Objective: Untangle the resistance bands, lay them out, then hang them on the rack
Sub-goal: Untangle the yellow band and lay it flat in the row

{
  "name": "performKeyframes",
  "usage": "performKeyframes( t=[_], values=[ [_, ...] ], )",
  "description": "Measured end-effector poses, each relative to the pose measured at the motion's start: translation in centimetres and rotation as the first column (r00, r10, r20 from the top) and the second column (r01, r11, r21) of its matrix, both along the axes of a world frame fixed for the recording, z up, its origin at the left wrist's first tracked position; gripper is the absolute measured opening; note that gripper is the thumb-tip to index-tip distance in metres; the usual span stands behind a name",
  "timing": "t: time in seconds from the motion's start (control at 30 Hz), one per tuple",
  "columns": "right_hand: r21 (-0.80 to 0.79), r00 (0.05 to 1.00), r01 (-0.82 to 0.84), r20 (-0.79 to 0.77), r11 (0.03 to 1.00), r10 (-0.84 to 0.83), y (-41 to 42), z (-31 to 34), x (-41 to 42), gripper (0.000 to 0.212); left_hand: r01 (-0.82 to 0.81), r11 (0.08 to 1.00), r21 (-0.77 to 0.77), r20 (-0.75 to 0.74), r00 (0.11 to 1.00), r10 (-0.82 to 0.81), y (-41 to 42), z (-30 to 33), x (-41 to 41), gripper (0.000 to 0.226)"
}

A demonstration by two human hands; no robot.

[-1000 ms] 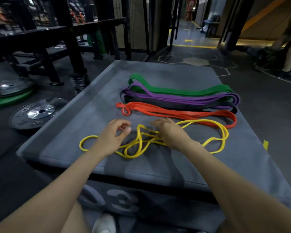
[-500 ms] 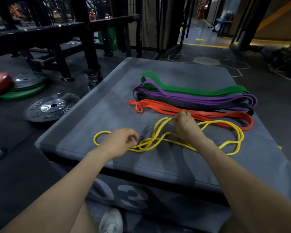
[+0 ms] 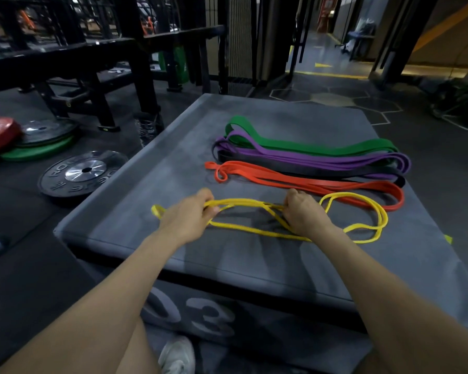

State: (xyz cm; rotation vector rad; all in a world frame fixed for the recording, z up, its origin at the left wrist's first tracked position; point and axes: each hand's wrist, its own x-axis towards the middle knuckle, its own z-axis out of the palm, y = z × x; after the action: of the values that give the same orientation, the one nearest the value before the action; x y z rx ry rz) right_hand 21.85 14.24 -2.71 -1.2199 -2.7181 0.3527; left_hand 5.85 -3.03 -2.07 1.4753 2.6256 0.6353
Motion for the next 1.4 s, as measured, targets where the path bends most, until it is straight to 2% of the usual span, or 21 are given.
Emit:
performKeyframes(
  t=[0.17,0.33,0.43,0.53,0.6,0.67,0.8,0.87,0.97,1.03,1.2,1.27,1.4],
  values=[
    [-0.004,0.997,-0.072,-0.010,0.997,0.072,-0.4,0.6,0.0,0.028,-0.146,0.989,0.003,-0.010,0.989,0.146,-0.3,-0.4,-0.9,0.027],
    [0.080,0.985,-0.150,-0.072,0.985,0.156,-0.8,0.8,0.4,0.024,-0.167,0.986,0.026,-0.092,0.981,0.168,-0.4,-0.3,-1.0,0.024],
    [0.138,0.988,-0.111,-0.094,0.984,0.125,-0.9,1.0,1.1,0.027,-0.162,0.983,0.086,-0.155,0.972,0.174,-0.2,-0.2,-0.6,0.033],
    [0.163,0.983,0.004,-0.182,0.987,0.027,-0.6,1.5,2.7,0.021,-0.034,0.961,0.276,-0.226,0.969,0.099,0.6,0.2,1.1,0.032],
    [0.138,0.978,0.060,-0.207,0.989,-0.030,0.0,1.5,4.4,0.014,0.104,0.950,0.295,-0.250,0.968,-0.028,1.7,0.2,2.6,0.030],
    [0.065,0.984,0.064,-0.169,0.996,-0.052,0.9,1.4,6.3,0.013,0.237,0.944,0.230,-0.225,0.957,-0.186,3.1,-0.1,4.4,0.035],
    [-0.108,0.997,-0.076,0.002,0.991,0.077,1.8,1.1,10.0,0.038,0.412,0.910,-0.054,-0.141,0.899,-0.415,5.2,-1.0,6.9,0.056],
    [-0.119,0.985,-0.153,0.062,0.981,0.161,1.7,1.1,11.7,0.041,0.424,0.897,-0.123,-0.071,0.898,-0.434,5.8,-1.4,7.4,0.058],
    [-0.072,0.973,-0.202,0.103,0.977,0.208,1.9,0.8,13.5,0.021,0.404,0.906,-0.129,0.000,0.913,-0.408,6.0,-1.7,7.4,0.050],
    [-0.027,0.983,-0.139,0.117,0.990,0.142,2.4,0.5,14.4,0.013,0.381,0.914,-0.139,-0.039,0.920,-0.389,5.8,-1.6,7.3,0.042],
    [0.099,0.971,0.145,0.176,0.984,-0.161,3.2,0.6,17.0,0.013,0.307,0.944,-0.120,-0.101,0.942,-0.319,5.3,-1.5,7.1,0.028],
    [0.162,0.961,0.155,0.206,0.975,-0.187,2.8,0.6,17.1,0.009,0.277,0.954,-0.111,-0.123,0.949,-0.290,4.9,-1.4,7.0,0.021],
    [0.229,0.939,0.169,0.257,0.959,-0.227,1.9,0.9,16.3,0.023,0.214,0.976,-0.027,-0.124,0.968,-0.216,4.0,-1.0,6.7,0.017]
  ],
)
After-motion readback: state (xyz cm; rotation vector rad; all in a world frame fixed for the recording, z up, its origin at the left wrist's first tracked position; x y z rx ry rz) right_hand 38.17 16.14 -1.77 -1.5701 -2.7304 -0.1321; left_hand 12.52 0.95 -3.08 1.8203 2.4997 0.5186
